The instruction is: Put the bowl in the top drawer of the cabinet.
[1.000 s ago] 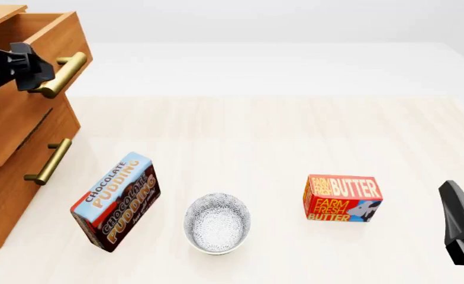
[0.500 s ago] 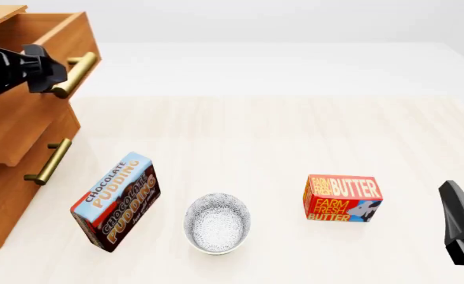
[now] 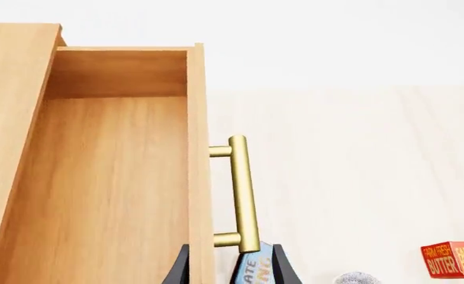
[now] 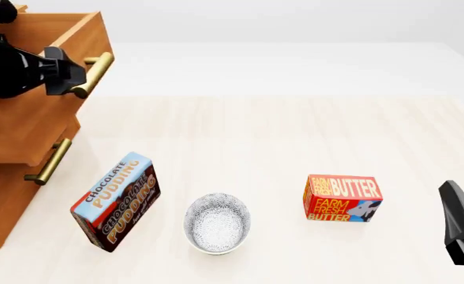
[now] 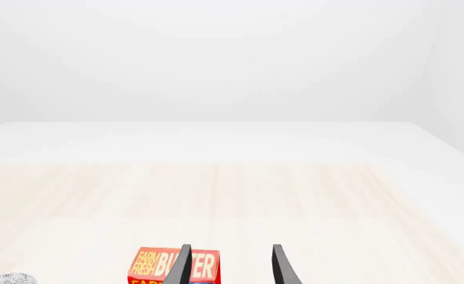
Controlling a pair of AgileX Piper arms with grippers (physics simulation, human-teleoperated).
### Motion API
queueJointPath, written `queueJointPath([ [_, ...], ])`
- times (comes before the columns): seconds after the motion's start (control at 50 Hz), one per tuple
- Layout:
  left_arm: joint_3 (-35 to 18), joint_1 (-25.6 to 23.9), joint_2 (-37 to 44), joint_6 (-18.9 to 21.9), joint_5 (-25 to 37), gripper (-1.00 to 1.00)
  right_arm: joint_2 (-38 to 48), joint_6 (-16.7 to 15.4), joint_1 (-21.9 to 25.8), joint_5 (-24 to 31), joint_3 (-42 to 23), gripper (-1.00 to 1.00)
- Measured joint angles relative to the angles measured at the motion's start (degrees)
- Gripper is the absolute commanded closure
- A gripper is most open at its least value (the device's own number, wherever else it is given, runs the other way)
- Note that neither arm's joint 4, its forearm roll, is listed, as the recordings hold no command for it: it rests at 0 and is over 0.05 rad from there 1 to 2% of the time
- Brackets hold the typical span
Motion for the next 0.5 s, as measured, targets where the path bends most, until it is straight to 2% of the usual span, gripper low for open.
queueJointPath([
  [0.5,-0.1,-5.09,0.36,0.72,-0.58,-1.0,0.0,0.0,0.0,0.0,0.0,-1.0],
])
